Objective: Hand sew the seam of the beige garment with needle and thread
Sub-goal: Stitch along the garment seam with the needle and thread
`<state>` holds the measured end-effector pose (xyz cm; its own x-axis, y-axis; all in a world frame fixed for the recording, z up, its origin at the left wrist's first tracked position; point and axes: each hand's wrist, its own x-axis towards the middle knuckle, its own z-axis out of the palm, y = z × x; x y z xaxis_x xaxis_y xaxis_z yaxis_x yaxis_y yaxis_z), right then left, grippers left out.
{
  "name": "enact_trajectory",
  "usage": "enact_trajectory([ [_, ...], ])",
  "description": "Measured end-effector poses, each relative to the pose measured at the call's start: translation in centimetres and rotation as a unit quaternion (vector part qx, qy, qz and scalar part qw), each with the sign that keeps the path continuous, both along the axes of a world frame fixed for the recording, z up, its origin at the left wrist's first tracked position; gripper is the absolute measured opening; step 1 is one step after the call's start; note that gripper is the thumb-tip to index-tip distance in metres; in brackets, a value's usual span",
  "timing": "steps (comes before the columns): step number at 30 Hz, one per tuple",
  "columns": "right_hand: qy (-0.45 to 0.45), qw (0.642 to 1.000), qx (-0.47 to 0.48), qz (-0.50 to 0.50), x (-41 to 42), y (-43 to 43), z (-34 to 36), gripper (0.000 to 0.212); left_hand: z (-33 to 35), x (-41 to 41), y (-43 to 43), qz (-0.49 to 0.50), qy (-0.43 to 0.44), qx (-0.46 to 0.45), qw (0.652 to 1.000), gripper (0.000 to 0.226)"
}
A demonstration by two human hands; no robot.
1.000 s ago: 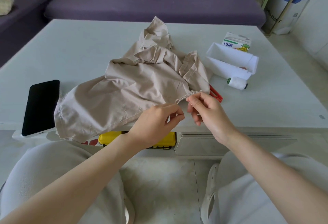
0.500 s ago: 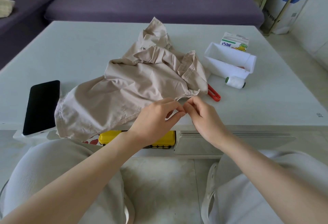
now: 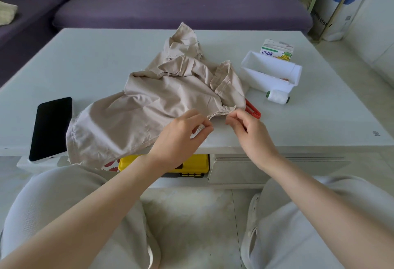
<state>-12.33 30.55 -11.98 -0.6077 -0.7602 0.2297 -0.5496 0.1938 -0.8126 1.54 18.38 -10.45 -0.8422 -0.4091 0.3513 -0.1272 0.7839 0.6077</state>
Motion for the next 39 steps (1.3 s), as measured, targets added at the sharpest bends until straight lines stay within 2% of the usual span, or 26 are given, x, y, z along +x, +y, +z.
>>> enact_trajectory([
  [4,0.014,0.999,0.027,0.015,0.0,0.7,-0.4,0.016,0.6,0.3,0.4,-0.031,0.012,0.037,0.999,0.008],
  [8,0.013,0.997,0.053,0.062,0.9,1.4,-0.4,0.019,0.9,0.8,1.3,-0.109,-0.020,0.056,0.992,0.008],
  [12,0.030,0.997,0.048,0.060,1.3,2.0,-0.7,0.018,0.3,1.3,2.2,-0.165,-0.063,0.024,0.984,0.015],
  [16,-0.009,0.998,0.058,0.024,1.3,2.4,-0.3,0.022,-0.3,1.9,2.8,-0.190,-0.094,-0.019,0.977,0.011],
  [22,-0.068,0.996,0.062,-0.010,1.4,3.6,-0.2,0.022,-0.8,2.7,1.1,-0.120,-0.108,0.013,0.987,0.009],
  [29,-0.164,0.983,0.080,0.012,0.7,4.8,-0.2,0.027,-2.2,3.7,-0.2,-0.073,-0.154,-0.015,0.985,0.013],
  [34,-0.149,0.983,0.096,-0.046,-0.8,6.1,-1.2,0.026,-3.0,4.7,-0.2,-0.078,-0.224,-0.056,0.970,0.018],
  [39,-0.104,0.983,0.142,-0.043,-1.0,7.4,-1.8,0.026,-3.1,5.9,-0.3,-0.058,-0.293,-0.104,0.949,0.024],
])
